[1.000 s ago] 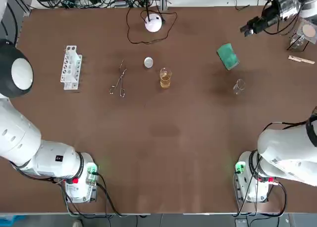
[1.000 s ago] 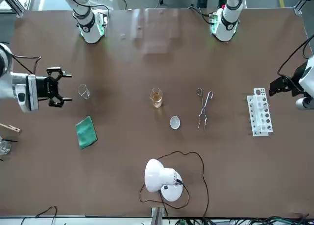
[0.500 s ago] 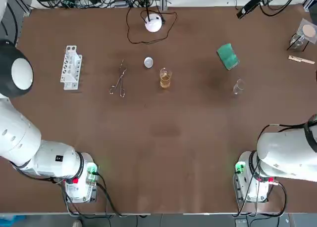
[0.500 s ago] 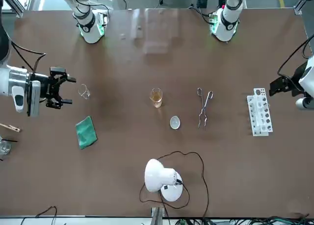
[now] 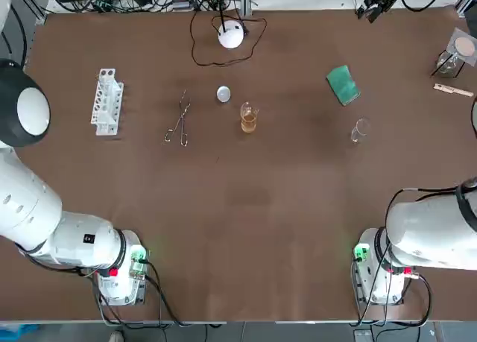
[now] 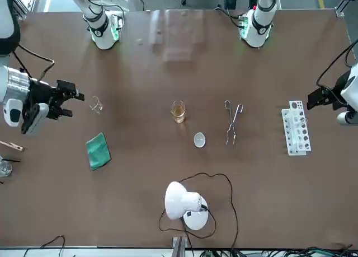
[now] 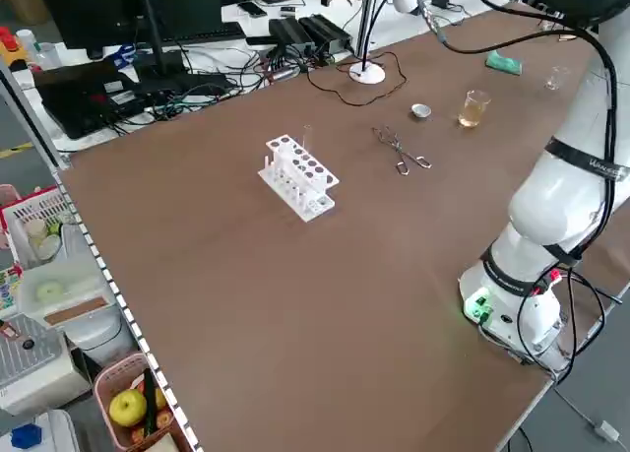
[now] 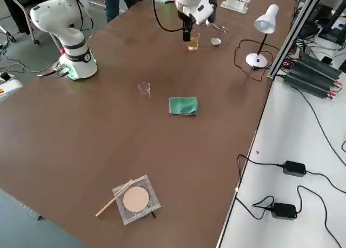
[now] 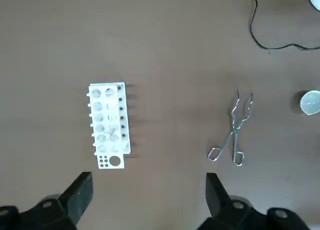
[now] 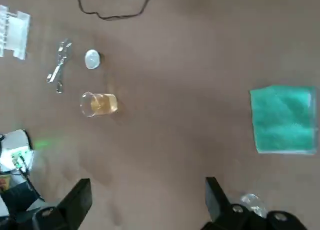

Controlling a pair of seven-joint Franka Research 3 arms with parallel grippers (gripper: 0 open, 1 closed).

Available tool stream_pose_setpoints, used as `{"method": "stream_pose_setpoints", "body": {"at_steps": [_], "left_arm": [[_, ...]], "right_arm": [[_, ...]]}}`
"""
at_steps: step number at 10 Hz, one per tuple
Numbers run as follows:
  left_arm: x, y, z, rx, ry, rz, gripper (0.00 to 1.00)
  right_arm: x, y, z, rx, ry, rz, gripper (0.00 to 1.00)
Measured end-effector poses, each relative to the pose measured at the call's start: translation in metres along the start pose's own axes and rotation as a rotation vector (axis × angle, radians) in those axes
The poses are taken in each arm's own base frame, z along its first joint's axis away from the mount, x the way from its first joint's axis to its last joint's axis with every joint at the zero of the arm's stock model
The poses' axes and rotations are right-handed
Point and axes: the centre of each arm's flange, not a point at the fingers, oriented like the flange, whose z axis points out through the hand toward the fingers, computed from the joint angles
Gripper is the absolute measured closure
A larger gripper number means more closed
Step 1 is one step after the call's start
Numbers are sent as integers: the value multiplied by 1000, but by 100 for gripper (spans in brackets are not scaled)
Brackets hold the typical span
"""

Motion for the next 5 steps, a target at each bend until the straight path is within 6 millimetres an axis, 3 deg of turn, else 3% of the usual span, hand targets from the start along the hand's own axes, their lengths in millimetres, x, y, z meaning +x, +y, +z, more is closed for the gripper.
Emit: {"method": "stream_pose_setpoints", "body": {"at_steps": [2, 5], "left_arm": [[0, -1, 0, 0, 1, -1, 0], [-1, -1, -3, 0, 5, -2, 0]], "right_arm": [[6, -13, -5, -82, -13, 53, 0], [18, -57, -18, -173, -5, 123, 0]]}}
